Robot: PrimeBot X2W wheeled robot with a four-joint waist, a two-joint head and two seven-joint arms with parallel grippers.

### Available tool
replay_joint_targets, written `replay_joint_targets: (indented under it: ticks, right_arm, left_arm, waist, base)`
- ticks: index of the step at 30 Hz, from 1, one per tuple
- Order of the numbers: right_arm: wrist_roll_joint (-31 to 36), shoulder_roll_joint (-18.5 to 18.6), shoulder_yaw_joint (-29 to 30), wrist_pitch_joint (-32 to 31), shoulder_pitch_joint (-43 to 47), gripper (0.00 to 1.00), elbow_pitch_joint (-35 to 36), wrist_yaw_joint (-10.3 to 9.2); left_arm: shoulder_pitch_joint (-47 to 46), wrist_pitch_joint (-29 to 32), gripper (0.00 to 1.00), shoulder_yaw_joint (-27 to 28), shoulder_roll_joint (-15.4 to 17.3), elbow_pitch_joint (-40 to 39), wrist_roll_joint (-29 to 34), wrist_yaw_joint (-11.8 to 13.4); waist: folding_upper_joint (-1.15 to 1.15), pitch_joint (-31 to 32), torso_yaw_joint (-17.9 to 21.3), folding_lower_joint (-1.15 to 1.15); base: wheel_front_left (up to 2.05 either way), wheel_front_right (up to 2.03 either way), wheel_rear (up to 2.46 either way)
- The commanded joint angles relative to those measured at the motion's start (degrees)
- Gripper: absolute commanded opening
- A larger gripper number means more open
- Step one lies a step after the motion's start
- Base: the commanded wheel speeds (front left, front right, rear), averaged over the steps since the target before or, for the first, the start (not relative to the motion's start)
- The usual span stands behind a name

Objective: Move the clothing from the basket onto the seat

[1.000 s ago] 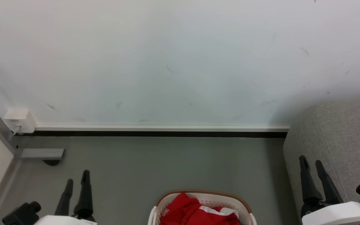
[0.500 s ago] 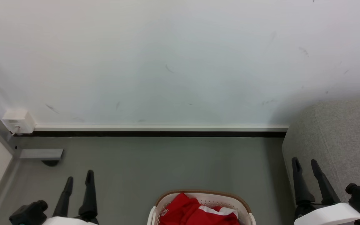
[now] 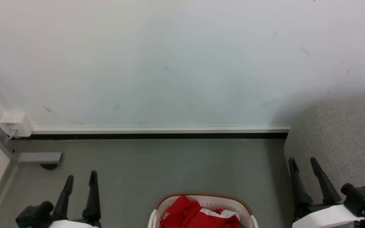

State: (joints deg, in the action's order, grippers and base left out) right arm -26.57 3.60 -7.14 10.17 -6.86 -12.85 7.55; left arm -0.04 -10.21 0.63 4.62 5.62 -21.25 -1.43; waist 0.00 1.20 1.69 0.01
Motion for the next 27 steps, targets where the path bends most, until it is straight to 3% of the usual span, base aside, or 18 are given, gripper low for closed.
replay_joint_targets:
  ticks: [1,27]
  right_arm:
    - [2.0,0.0,-0.3,0.7,-1.1,1.0,0.2,-0.08]
    - [12.1,-0.5,-1.1,3.6,-1.6,1.0,-1.4,-0.1]
  left_arm:
    - [0.5,-0.7,1.0,-0.2,0.6,-0.6,2.3,0.1]
    - [1.2,-3.7,1.0,-0.7,0.6,-1.0,14.2,0.3]
  waist:
    - [0.0,0.0,0.1,-0.01]
    - [0.0,0.0,0.9,-0.01]
  base:
    - [0.0,0.0,0.0]
    - [0.0,0.0,0.0]
